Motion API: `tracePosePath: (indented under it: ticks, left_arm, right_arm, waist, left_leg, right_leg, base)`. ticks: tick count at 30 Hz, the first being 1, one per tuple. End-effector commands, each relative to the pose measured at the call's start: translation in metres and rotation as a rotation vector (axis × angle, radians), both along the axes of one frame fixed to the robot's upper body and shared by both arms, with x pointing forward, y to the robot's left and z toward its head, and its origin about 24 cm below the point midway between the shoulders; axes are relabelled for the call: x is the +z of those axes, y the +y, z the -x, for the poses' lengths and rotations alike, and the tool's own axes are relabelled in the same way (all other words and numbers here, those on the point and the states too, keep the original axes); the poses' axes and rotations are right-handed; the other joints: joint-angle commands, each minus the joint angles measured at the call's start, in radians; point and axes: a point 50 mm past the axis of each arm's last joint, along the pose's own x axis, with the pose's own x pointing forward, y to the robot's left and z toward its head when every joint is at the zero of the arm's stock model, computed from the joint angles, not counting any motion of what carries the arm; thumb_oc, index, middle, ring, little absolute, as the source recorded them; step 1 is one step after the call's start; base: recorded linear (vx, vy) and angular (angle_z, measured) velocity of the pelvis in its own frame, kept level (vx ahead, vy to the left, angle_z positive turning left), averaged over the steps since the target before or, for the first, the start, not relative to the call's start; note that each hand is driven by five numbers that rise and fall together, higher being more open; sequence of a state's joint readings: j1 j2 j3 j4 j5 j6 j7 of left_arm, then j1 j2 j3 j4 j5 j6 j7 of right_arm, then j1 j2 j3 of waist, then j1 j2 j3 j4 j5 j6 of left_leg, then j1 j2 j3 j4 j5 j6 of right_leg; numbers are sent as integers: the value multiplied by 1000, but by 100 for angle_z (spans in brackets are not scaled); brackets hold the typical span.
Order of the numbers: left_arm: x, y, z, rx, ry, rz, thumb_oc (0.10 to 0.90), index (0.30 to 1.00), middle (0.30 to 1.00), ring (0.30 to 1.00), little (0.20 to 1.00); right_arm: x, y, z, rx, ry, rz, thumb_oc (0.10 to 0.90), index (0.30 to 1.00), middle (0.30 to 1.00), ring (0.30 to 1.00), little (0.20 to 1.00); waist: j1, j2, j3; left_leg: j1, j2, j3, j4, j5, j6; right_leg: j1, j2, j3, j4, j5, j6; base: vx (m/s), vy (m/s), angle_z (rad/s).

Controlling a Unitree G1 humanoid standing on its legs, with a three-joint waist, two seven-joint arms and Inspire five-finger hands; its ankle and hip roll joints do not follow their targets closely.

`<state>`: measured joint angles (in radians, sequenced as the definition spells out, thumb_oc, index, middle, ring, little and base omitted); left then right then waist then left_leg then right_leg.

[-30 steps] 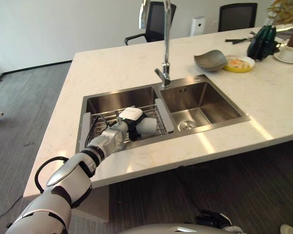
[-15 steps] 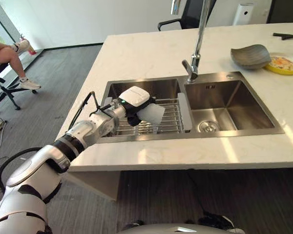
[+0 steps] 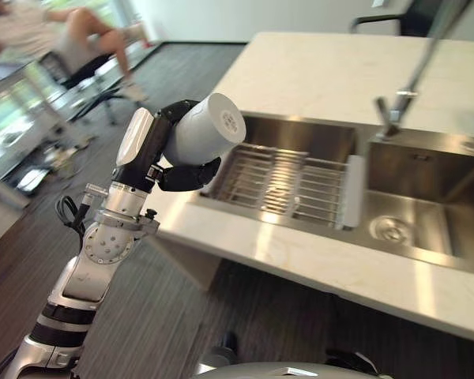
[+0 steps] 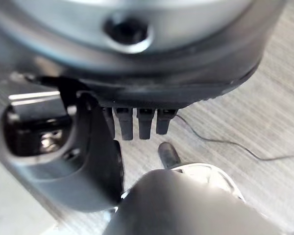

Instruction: Place the dishes in the dishwasher.

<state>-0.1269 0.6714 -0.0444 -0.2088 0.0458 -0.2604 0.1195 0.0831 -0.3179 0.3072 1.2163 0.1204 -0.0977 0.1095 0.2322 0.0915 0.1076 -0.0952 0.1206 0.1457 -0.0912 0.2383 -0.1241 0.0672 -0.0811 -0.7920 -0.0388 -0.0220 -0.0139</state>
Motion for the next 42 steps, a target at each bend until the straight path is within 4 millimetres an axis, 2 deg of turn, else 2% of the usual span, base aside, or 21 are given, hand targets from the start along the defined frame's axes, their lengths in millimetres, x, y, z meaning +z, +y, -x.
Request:
tracePosePath:
  ticks: [1,4,5,9,10,13,16,17,19,21,23,24,25,26,27,28,30,32,33,37,42]
  left_arm:
    - [49,17,11,0,-245,68,400,300,300,300,300]
    - [40,25,17,27,-217,99,400,300,300,300,300]
    - [25,36,20,62,-146,133,400,300,300,300,300]
    - [12,39,22,76,-87,158,400,300,300,300,300]
    - [8,40,22,77,-68,163,400,300,300,300,300]
    - [4,47,23,115,-49,158,400,300,300,300,300]
    - [-1,56,26,177,-30,132,400,300,300,300,300]
    - [-2,61,28,208,-25,115,400,300,300,300,300]
    - [-3,70,32,260,-17,61,400,300,300,300,300]
    - [-2,74,35,281,-16,39,400,300,300,300,300]
    - [0,78,37,302,-20,27,400,300,300,300,300]
    - [-2,77,34,301,-12,33,400,300,300,300,300]
    - [-4,71,27,269,-1,36,400,300,300,300,300]
    - [-5,64,22,244,8,29,400,300,300,300,300]
    - [-5,64,21,242,6,29,400,300,300,300,300]
    - [-6,57,17,211,21,18,400,300,300,300,300]
    - [-6,34,-1,117,39,-19,400,300,300,300,300]
    - [-7,27,-5,94,49,-29,400,300,300,300,300]
    - [-9,24,-9,88,55,-31,400,300,300,300,300]
    - [-16,29,-3,104,90,-16,400,300,300,300,300]
    - [-23,30,-1,107,118,18,400,300,300,300,300]
  right_arm:
    - [-6,12,24,38,80,-25,800,900,900,900,900]
    - [-5,6,23,41,86,-4,800,900,900,900,900]
    - [-4,2,21,16,94,3,800,900,900,900,900]
    - [-5,2,28,-59,103,-7,800,900,900,900,900]
    - [-5,-1,37,-115,116,-4,800,900,900,900,900]
    - [-5,-4,47,-156,135,0,800,900,900,900,900]
    - [-6,-3,60,-206,163,-2,800,900,900,900,900]
    - [-5,-6,62,-219,173,9,800,900,900,900,900]
    - [-5,-8,57,-247,151,13,800,900,900,900,900]
    - [-6,-3,58,-254,145,-4,800,900,900,900,900]
    - [-8,6,55,-238,129,-35,800,900,900,900,900]
    - [-7,4,47,-219,106,-33,800,900,900,900,900]
    - [-5,2,31,-201,64,-30,800,900,900,900,900]
    - [-5,5,26,-202,50,-41,800,900,900,900,900]
    - [-5,5,26,-205,48,-42,800,900,900,900,900]
    - [-5,9,20,-207,25,-60,800,900,900,900,900]
    - [-4,19,1,-156,-31,-92,800,900,900,900,900]
    - [-2,23,-9,-88,-56,-93,800,900,900,900,900]
    - [5,30,-36,39,-132,-93,800,900,900,900,900]
    - [20,33,-74,134,-257,-76,800,900,900,900,900]
    - [39,34,-113,151,-394,-68,800,900,900,900,900]
  waist:
    - [-8,-4,-20]
    - [1,3,-17]
    - [2,3,-28]
    - [-49,-19,-47]
    - [-87,-19,-54]
    - [-130,-14,-60]
    - [-154,1,-66]
    - [-165,2,-67]
    - [-146,-14,-56]
    - [-152,-30,-45]
    - [-183,-53,-31]
    - [-205,-59,-21]
    - [-220,-62,-1]
    - [-219,-68,6]
    - [-215,-68,6]
    - [-214,-79,10]
    - [-207,-131,23]
    - [-194,-150,28]
    - [-161,-182,19]
    - [-130,-200,-7]
    - [-110,-193,-25]
  left_leg:
    - [7,103,162,82,-38,-84]
    - [26,98,190,121,-58,-83]
    - [85,98,207,159,-92,-84]
    - [171,163,314,173,-84,-94]
    - [209,194,355,167,-68,-102]
    - [231,218,383,160,-48,-111]
    - [246,200,388,127,-107,-89]
    - [250,181,385,123,-174,-66]
    - [225,103,335,150,-295,-4]
    - [210,65,297,173,-327,21]
    - [185,24,237,205,-361,43]
    - [170,14,194,217,-359,44]
    - [161,-20,102,209,-356,61]
    - [158,-35,58,198,-349,65]
    - [156,-33,60,197,-346,63]
    - [152,-52,10,187,-338,68]
    - [127,-87,-110,175,-293,71]
    - [124,-89,-136,176,-287,65]
    - [106,-80,-140,162,-273,46]
    - [99,-43,-121,129,-242,13]
    - [102,-22,-85,100,-225,2]
  right_leg:
    - [2,-68,94,-48,-20,148]
    - [-6,-86,68,-48,-7,141]
    - [-10,-122,7,-48,14,134]
    - [-18,-189,-113,-44,56,125]
    - [-20,-226,-172,-38,83,126]
    - [-12,-266,-240,-33,119,137]
    - [-1,-328,-286,4,169,165]
    - [9,-366,-299,20,190,185]
    - [69,-469,-333,72,255,237]
    - [102,-516,-352,120,279,256]
    - [102,-591,-284,230,321,275]
    - [82,-572,-168,245,316,273]
    - [0,-477,124,294,217,252]
    - [-34,-407,231,307,138,235]
    - [-41,-406,234,313,131,229]
    - [-47,-343,290,294,79,215]
    - [-46,-246,331,237,64,204]
    - [-32,-238,320,224,73,204]
    - [39,-220,256,128,64,200]
    - [78,-189,224,37,96,209]
    - [75,-175,241,-22,111,201]
  base:
    - [-183,-8,139]
    - [-138,12,52]
    - [-342,84,84]
    - [-277,119,157]
    - [-370,275,210]
    - [-234,252,213]
    - [-189,335,151]
    - [-167,526,145]
    - [-147,674,105]
    - [-61,419,84]
    - [-20,308,89]
    - [19,335,180]
    - [40,326,186]
    - [48,230,225]
    - [15,111,169]
    - [-24,1,152]
    - [-5,-64,138]
    - [30,-169,219]
    - [23,-218,143]
    - [16,-165,81]
    - [18,-32,-30]
